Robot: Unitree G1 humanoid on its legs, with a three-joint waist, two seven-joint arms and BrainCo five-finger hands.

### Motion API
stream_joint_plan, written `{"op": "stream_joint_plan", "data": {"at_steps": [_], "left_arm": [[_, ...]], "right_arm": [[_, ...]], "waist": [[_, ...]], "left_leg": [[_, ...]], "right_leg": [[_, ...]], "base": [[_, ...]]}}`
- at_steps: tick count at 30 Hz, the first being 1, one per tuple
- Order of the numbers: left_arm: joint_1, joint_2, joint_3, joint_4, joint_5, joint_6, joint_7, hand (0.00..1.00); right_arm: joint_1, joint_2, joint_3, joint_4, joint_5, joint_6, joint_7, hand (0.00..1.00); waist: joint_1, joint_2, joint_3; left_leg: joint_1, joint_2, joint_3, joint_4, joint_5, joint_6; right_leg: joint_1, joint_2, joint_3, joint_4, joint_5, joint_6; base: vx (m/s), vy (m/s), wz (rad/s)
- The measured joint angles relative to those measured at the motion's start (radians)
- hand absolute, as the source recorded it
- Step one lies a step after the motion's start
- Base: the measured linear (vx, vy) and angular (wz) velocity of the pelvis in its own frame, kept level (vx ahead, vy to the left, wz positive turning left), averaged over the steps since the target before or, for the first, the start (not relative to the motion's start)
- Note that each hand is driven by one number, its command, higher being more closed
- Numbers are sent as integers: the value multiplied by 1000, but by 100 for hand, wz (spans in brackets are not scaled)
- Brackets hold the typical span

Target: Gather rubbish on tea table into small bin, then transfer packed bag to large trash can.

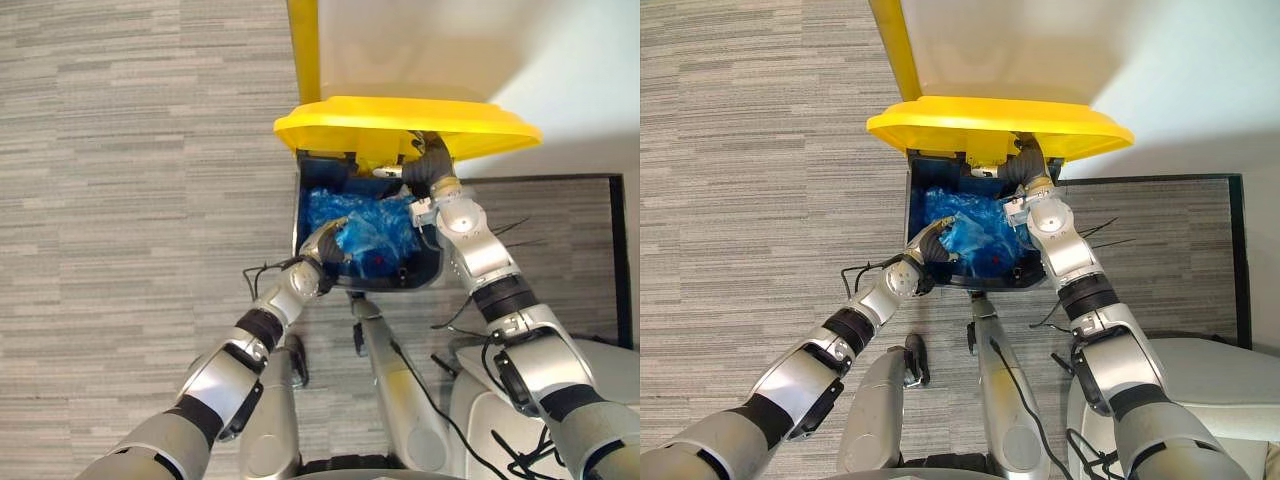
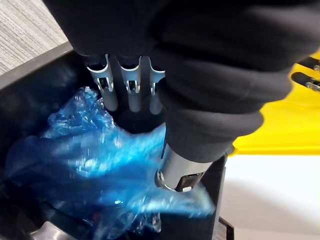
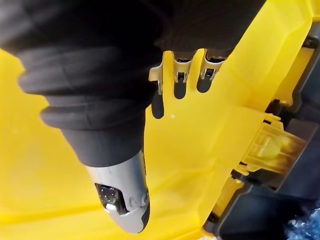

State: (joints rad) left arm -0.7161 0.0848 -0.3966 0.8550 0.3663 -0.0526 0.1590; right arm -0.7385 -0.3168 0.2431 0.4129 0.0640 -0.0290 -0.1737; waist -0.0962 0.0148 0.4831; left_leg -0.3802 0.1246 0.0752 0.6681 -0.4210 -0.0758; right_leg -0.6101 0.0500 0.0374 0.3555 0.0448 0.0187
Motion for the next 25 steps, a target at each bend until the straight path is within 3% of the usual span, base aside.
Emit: {"op": "stream_joint_plan", "data": {"at_steps": [4, 7, 8, 10, 11, 12, 13, 14, 15, 17, 19, 20, 21, 25], "left_arm": [[112, 21, 47, -45, -4, -2, 18, 0], [270, 63, 145, -81, -33, -3, 20, 0], [309, 70, 175, -92, -43, -3, 20, 0], [465, 108, 284, -138, -104, -3, 23, 0], [561, 128, 337, -178, -132, -2, 23, 0], [602, 124, 365, -193, -151, -3, 21, 0], [678, 126, 419, -211, -185, -2, 18, 0], [730, 127, 452, -225, -209, -2, 16, 0], [795, 126, 483, -242, -243, -2, 14, 0], [895, 123, 517, -297, -280, -2, -3, 0], [966, 117, 528, -340, -302, -2, -29, 0], [996, 108, 543, -357, -309, -3, -42, 0], [1003, 78, 560, -358, -316, -3, -56, 0], [1005, 16, 566, -350, -326, -25, -75, 0]], "right_arm": [[165, 18, -47, -39, -38, -5, 2, 0], [324, 43, -90, -39, -68, -5, 4, 0], [353, 48, -89, -39, -74, -5, 6, 0], [455, 73, -90, -39, -111, -5, 37, 0], [510, 82, -90, -39, -129, -6, 52, 0], [539, 82, -93, -39, -141, -6, 61, 0], [594, 85, -114, -35, -158, -5, 87, 0], [645, 90, -141, -36, -179, -5, 101, 0], [723, 95, -184, -31, -198, -5, 118, 0], [818, 96, -234, -19, -232, -5, 135, 0], [901, 98, -277, -12, -246, -5, 139, 0], [942, 103, -298, -6, -263, -5, 139, 0], [967, 111, -320, -6, -269, -5, 138, 0], [985, 117, -342, 53, -269, -13, 136, 0]], "waist": [[0, -1, -1], [13, -14, -6], [21, -23, -11], [36, -64, -37], [46, -79, -48], [63, -80, -51], [78, -77, -53], [76, -78, -57], [76, -77, -84], [73, -80, -133], [76, -85, -172], [83, -87, -194], [86, -77, -216], [102, -63, -288]], "left_leg": [[75, -6, -34, 2, 1, -1], [145, -44, -23, -6, 12, 15], [160, -54, -11, -13, 18, 20], [198, -75, 51, -53, 49, 51], [207, -65, 88, -64, 67, 74], [213, -50, 116, -73, 73, 82], [226, -23, 147, -80, 78, 82], [239, -13, 154, -98, 90, 79], [244, -1, 154, -143, 113, 74], [250, 12, 153, -228, 165, 58], [243, 21, 143, -272, 196, 30], [232, 30, 141, -289, 217, 9], [232, 35, 139, -334, 257, -8], [229, 37, 162, -442, 339, -31]], "right_leg": [[91, -15, -37, 10, -19, 8], [155, -36, -21, 11, -12, 18], [160, -39, -6, 11, -7, 26], [172, -54, 37, -23, 26, 77], [192, -73, 24, -82, 26, 106], [177, -85, -26, -50, 15, 107], [146, -120, -101, 115, -26, 40], [142, -144, -132, 251, -61, -1], [146, -176, -154, 403, -109, -26], [210, -216, -154, 505, -162, -33], [322, -251, -150, 467, -150, -25], [394, -238, -170, 338, -206, 44], [442, -222, -214, 221, -228, 67], [527, -180, -254, -71, -251, 60]], "base": [[-11, 6, 29], [-99, 66, 3], [-149, 117, -39], [-165, 77, -61], [-176, 23, -72], [-302, 42, -102], [-251, 34, -85], [-271, -6, -64], [-114, -54, -25], [-60, -128, -14], [-33, -186, -10], [-39, -207, -5], [-32, -200, -7], [1, -172, -15]]}}
